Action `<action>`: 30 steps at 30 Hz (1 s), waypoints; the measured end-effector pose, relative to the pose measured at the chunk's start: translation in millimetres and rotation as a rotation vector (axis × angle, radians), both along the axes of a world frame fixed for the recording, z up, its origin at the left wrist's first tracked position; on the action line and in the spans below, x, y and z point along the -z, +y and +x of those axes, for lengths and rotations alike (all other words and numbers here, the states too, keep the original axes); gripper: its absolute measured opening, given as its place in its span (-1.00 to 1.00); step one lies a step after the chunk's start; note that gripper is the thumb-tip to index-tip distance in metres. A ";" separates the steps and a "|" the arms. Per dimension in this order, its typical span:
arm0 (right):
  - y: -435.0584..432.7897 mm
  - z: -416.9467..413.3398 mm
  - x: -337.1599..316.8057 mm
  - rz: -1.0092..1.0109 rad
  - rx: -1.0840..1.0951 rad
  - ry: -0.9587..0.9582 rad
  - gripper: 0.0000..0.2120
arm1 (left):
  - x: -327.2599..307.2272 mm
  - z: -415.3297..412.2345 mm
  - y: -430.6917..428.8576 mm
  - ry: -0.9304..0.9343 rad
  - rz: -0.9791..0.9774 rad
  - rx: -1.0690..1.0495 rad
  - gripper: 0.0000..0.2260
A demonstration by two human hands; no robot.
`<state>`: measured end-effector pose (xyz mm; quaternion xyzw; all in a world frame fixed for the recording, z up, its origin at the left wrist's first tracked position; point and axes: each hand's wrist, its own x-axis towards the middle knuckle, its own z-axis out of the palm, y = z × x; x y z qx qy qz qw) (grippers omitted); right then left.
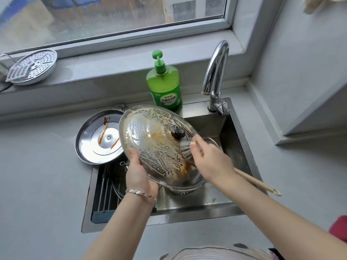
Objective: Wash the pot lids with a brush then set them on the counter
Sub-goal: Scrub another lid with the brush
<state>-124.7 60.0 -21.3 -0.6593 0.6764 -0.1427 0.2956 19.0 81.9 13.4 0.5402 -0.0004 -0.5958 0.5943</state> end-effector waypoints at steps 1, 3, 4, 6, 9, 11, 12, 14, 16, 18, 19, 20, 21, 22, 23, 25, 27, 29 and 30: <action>8.3 8.7 -0.2 -0.076 -0.062 0.009 -0.50 | 1.7 -2.7 0.5 -0.001 0.001 0.017 -0.64; 18.2 17.7 0.5 -0.138 -0.156 -0.014 -0.53 | 2.4 -3.6 1.4 0.009 0.012 0.030 -0.65; 16.6 14.4 -0.3 -0.120 -0.142 -0.052 -0.56 | 3.1 -2.1 2.1 0.024 0.019 0.024 -0.65; 0.9 -5.4 4.9 -0.023 0.017 -0.130 -0.66 | 4.8 0.3 6.2 0.044 0.033 0.018 -0.66; -8.4 -16.0 13.4 0.031 0.181 -0.114 -0.60 | 4.8 -2.9 11.7 0.023 0.047 0.001 -0.70; 4.2 -6.3 7.3 -0.041 0.097 -0.146 -0.60 | 2.6 -1.9 9.0 0.000 0.025 -0.024 -0.73; 11.3 -3.0 4.4 -0.071 0.050 -0.181 -0.60 | 0.5 0.6 7.2 -0.006 0.007 -0.035 -0.73; 9.1 -13.3 5.9 -0.043 0.089 -0.215 -0.63 | -4.3 5.5 5.6 0.000 -0.018 -0.030 -0.74; -1.6 -24.8 12.2 0.028 0.242 -0.213 -0.64 | -7.8 4.1 7.0 -0.012 -0.033 -0.014 -0.75; 4.2 -15.7 10.7 -0.002 0.230 -0.199 -0.62 | -9.0 -1.8 6.3 -0.039 -0.043 -0.007 -0.76; 11.9 -4.0 6.1 -0.048 0.179 -0.212 -0.60 | -9.7 -4.5 4.1 -0.037 -0.044 -0.006 -0.76; 21.4 9.0 -0.5 -0.100 0.121 -0.239 -0.59 | -10.7 -5.9 1.8 -0.025 -0.036 -0.005 -0.75; 29.7 20.3 -7.5 -0.149 0.070 -0.272 -0.58 | -10.1 -6.2 -0.4 -0.013 -0.028 -0.005 -0.73; 32.2 27.7 -11.9 -0.191 0.030 -0.296 -0.57 | -8.9 -6.3 -1.5 -0.004 -0.020 -0.006 -0.71; 27.6 31.6 -15.4 -0.216 0.010 -0.298 -0.56 | -7.1 -6.9 -1.1 -0.007 -0.013 -0.005 -0.69; 10.7 33.5 -19.8 -0.234 0.000 -0.276 -0.56 | -2.6 -6.8 2.6 -0.034 0.006 0.021 -0.67; 7.6 34.1 -20.8 -0.278 -0.031 -0.272 -0.58 | -1.9 -3.0 4.0 -0.046 0.028 0.064 -0.61; 24.4 31.5 -18.2 -0.410 -0.175 -0.243 -0.61 | -3.6 4.5 1.0 -0.038 0.048 0.075 -0.56; 35.7 29.7 -16.8 -0.454 -0.260 -0.229 -0.61 | -4.4 7.1 -0.6 -0.040 0.058 0.065 -0.56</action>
